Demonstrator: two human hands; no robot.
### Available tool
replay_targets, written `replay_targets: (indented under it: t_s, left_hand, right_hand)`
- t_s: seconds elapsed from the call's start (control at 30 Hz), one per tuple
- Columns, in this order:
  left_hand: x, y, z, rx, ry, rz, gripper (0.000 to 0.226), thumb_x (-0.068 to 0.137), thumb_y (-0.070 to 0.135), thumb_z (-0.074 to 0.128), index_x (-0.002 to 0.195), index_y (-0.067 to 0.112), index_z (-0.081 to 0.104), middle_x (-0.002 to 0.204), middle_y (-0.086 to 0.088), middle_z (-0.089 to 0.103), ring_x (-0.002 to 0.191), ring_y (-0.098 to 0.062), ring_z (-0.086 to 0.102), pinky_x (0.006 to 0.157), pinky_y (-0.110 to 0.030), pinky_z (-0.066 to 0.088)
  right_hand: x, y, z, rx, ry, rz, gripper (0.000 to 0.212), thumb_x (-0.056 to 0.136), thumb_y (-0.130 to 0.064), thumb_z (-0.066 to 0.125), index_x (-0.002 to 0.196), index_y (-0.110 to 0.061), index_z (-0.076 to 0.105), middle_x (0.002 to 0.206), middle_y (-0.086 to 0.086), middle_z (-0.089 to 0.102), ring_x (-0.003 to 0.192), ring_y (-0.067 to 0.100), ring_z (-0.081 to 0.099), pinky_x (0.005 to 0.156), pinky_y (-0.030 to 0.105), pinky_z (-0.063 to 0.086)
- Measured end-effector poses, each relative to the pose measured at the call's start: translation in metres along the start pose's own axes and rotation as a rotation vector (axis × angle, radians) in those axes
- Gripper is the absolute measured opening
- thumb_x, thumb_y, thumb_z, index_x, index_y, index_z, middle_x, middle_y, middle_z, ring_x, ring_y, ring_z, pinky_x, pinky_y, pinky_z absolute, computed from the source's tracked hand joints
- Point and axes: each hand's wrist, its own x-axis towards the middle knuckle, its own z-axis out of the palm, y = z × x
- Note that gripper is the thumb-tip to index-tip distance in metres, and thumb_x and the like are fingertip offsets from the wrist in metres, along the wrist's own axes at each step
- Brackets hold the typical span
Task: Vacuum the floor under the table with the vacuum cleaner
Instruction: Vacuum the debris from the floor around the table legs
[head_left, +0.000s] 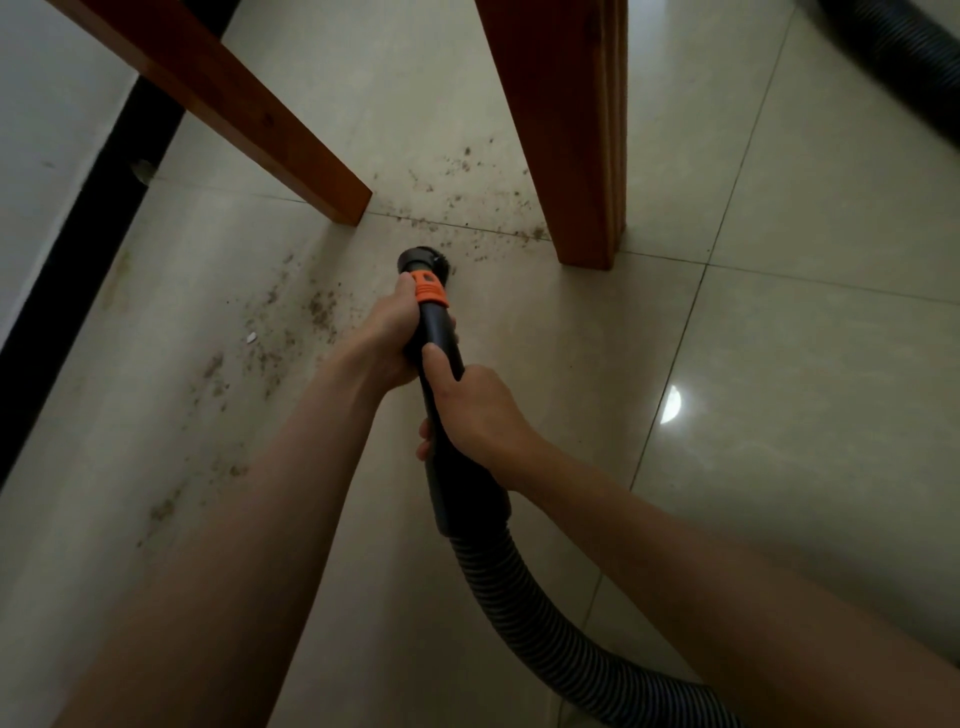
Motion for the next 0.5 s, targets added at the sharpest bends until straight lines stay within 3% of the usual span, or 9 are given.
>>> replay_targets:
  t_s: [0.17, 0.3, 0.43, 0.5]
  left_hand:
    - [-0.004, -0.001, -0.001, -0.032, -0.067, -0.014, 0.057, 0.100, 0.050, 0.026, 0.116, -0.001, 0.046, 0.081, -0.011, 0.056, 0.066, -0.018, 0.056, 0.049, -0.028, 0.048]
    - [-0.005, -0.007, -0.004, -0.053, -0.073, -0.026, 0.057, 0.100, 0.050, 0.026, 0.099, 0.000, 0.052, 0.079, -0.011, 0.055, 0.066, -0.018, 0.054, 0.053, -0.029, 0.045]
    - [-0.006, -0.002, 0.000, -0.050, -0.074, -0.024, 0.059, 0.099, 0.051, 0.026, 0.107, -0.002, 0.051, 0.078, -0.010, 0.056, 0.064, -0.017, 0.055, 0.049, -0.027, 0.047]
    - [-0.006, 0.003, 0.004, -0.059, -0.080, -0.007, 0.059, 0.099, 0.052, 0.026, 0.101, -0.001, 0.051, 0.076, -0.010, 0.056, 0.063, -0.018, 0.055, 0.051, -0.028, 0.047]
  right_hand:
    - [-0.006, -0.004, -0.005, 0.031, -0.019, 0.020, 0.048, 0.100, -0.046, 0.035, 0.109, -0.001, 0.051, 0.067, 0.006, 0.059, 0.050, 0.016, 0.059, 0.049, 0.022, 0.050]
    - [-0.012, -0.009, -0.006, 0.111, -0.083, 0.072, 0.041, 0.100, -0.043, 0.037, 0.100, -0.003, 0.048, 0.064, 0.008, 0.058, 0.046, 0.017, 0.058, 0.046, 0.021, 0.051]
    - [-0.007, -0.008, -0.006, 0.084, -0.012, 0.032, 0.047, 0.100, -0.045, 0.037, 0.104, 0.000, 0.051, 0.064, 0.007, 0.059, 0.048, 0.018, 0.059, 0.047, 0.022, 0.052]
    - [-0.002, -0.009, -0.007, 0.070, 0.015, 0.011, 0.049, 0.100, -0.046, 0.036, 0.105, 0.000, 0.052, 0.066, 0.008, 0.060, 0.049, 0.018, 0.060, 0.048, 0.023, 0.052]
